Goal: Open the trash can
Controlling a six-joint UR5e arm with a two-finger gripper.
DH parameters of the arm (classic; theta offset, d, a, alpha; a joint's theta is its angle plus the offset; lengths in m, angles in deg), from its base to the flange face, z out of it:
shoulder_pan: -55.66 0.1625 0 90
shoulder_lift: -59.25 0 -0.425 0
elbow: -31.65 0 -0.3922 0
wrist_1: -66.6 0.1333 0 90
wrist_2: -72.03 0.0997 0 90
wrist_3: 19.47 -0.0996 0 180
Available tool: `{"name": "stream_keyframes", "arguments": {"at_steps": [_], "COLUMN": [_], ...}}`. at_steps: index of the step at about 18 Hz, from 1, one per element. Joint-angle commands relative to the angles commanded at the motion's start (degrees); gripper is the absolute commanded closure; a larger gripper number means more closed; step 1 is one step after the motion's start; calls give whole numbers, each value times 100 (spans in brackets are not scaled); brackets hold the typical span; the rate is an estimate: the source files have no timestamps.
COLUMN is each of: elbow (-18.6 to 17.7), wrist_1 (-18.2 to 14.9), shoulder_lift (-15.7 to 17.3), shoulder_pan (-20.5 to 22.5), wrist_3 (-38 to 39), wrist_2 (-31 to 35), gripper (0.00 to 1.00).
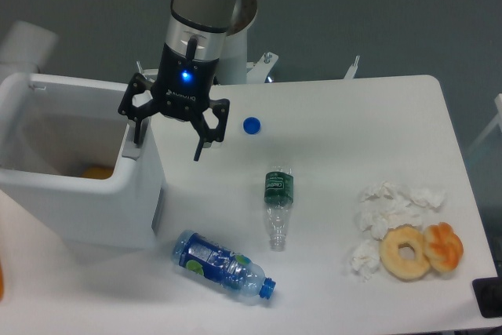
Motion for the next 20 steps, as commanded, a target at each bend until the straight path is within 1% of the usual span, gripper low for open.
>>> {"name": "stream_keyframes", "arguments": {"at_steps": [1,5,7,11,12,13,16,19,20], "elbow": [0,228,386,518,553,606,703,686,677], "wrist_1": [0,9,0,9,26,35,26,9,9], "shoulder_lift": [0,-9,-26,-79,-149,-202,-220,-202,-202], "shoulder_pan": [0,88,254,527,553,562,650,756,765], "wrist_3": [0,-61,-324,-457,-562,-719,-1395,-2011,-2291], "wrist_2": [0,9,26,35,44,70,420,825,1078], "gripper": [0,0,0,0,0,0,0,0,0]}}
